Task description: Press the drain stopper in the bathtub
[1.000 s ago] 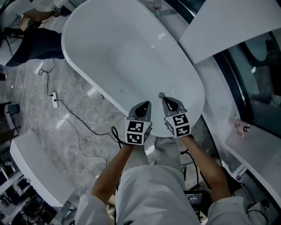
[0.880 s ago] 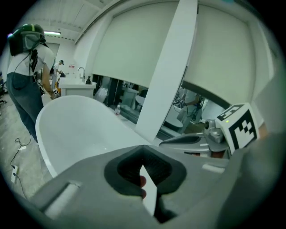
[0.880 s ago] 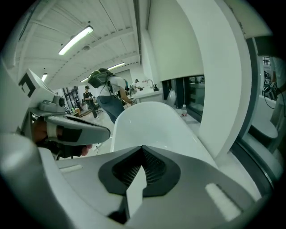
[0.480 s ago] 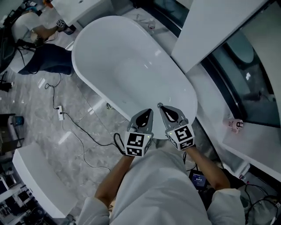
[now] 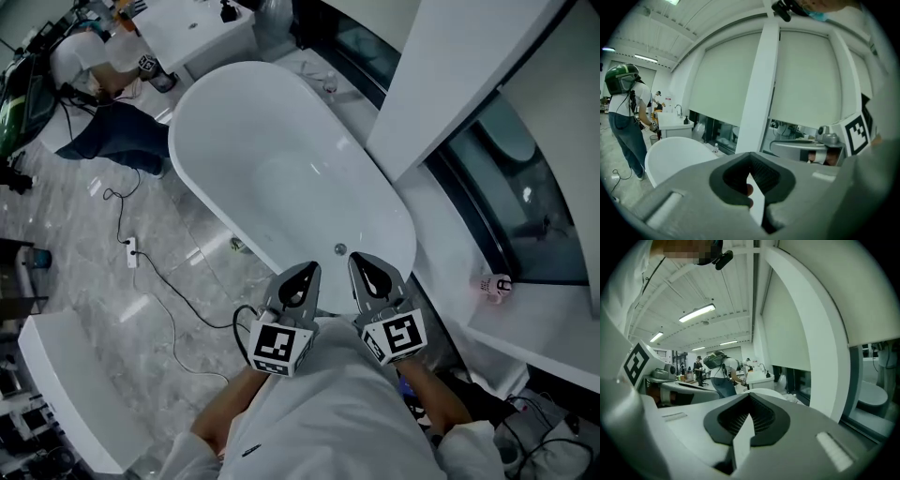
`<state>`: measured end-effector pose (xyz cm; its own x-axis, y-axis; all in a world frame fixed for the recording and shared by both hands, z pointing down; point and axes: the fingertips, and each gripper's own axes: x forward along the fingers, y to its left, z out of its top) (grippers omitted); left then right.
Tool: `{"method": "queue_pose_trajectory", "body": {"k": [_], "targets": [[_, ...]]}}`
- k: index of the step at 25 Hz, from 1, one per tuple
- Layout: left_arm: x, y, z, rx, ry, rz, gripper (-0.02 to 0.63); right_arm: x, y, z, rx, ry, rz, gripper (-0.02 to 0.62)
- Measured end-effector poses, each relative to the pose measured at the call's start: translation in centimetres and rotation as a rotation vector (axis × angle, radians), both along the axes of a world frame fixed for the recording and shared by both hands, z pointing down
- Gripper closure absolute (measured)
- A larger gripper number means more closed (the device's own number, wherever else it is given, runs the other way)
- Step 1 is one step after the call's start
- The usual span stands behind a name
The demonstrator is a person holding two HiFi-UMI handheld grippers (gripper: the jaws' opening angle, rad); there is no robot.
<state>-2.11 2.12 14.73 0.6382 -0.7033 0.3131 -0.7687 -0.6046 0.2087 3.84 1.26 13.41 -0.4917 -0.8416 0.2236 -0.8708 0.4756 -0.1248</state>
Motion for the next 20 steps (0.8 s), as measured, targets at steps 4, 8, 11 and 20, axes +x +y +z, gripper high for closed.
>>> {"method": "queue_pose_trajectory", "body": {"k": [4,8,11,20], "targets": [[-0.7,1.5,-2.4,0.073,0.021,-0.015,0.601,0.8,1.5,-1.6,0.044,0.001,0.097,0.601],[-1.4,1.8,-2.1,0.092,0.0,-0.024,0.601,0.1,2.5,-2.8,0.094,0.013,0.137,0.601],[-1.6,1.5,-2.0,0.093,0.004,-0.027,0.601,-0.3,3.1,-2.9,0.095,0.029,0.132,0.601],[0.5,2.0,-2.2,0.086,-0.007,0.026,0.601,1.4,3.4,-2.7,0.072,0.026,0.175,0.601]]}}
